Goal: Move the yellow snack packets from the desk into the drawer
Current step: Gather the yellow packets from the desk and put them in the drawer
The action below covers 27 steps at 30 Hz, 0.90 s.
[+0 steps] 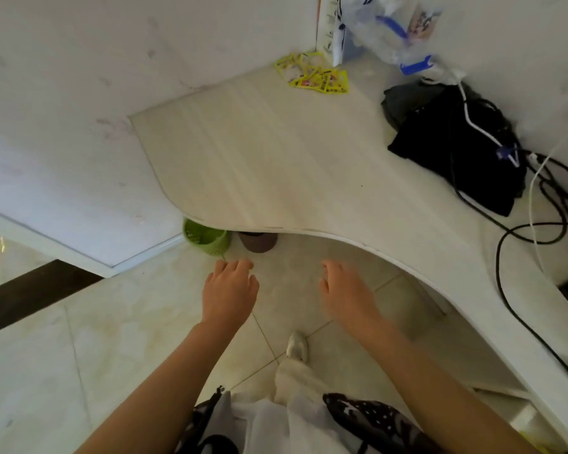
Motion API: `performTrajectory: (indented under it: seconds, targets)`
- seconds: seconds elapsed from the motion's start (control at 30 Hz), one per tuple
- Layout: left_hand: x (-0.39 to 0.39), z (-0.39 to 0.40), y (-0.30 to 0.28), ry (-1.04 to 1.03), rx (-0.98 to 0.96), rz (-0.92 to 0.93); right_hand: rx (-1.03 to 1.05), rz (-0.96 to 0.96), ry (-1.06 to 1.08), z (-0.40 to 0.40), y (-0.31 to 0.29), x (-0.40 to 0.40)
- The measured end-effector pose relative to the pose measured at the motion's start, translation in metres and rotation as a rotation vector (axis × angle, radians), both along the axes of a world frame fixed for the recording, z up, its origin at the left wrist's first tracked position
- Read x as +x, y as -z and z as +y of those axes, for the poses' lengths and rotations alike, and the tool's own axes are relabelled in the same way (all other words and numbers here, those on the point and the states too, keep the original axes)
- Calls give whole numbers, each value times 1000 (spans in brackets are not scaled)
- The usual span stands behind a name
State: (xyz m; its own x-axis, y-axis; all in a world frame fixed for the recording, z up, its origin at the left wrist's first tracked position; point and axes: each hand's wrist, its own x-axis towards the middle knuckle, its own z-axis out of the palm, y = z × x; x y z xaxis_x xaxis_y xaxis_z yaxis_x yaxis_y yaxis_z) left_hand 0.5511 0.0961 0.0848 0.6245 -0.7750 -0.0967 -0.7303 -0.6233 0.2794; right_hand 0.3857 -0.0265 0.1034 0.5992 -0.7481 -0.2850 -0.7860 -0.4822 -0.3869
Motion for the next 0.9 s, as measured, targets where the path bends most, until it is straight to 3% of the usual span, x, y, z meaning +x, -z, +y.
performTrajectory:
  seconds: [0.37, 0.9]
  targets:
    - [67, -127, -4, -3, 16, 47, -26, -16, -43, -144, -12, 69]
    - [227, -290, -2, 83, 48, 80, -29, -16, 73, -306, -6, 193]
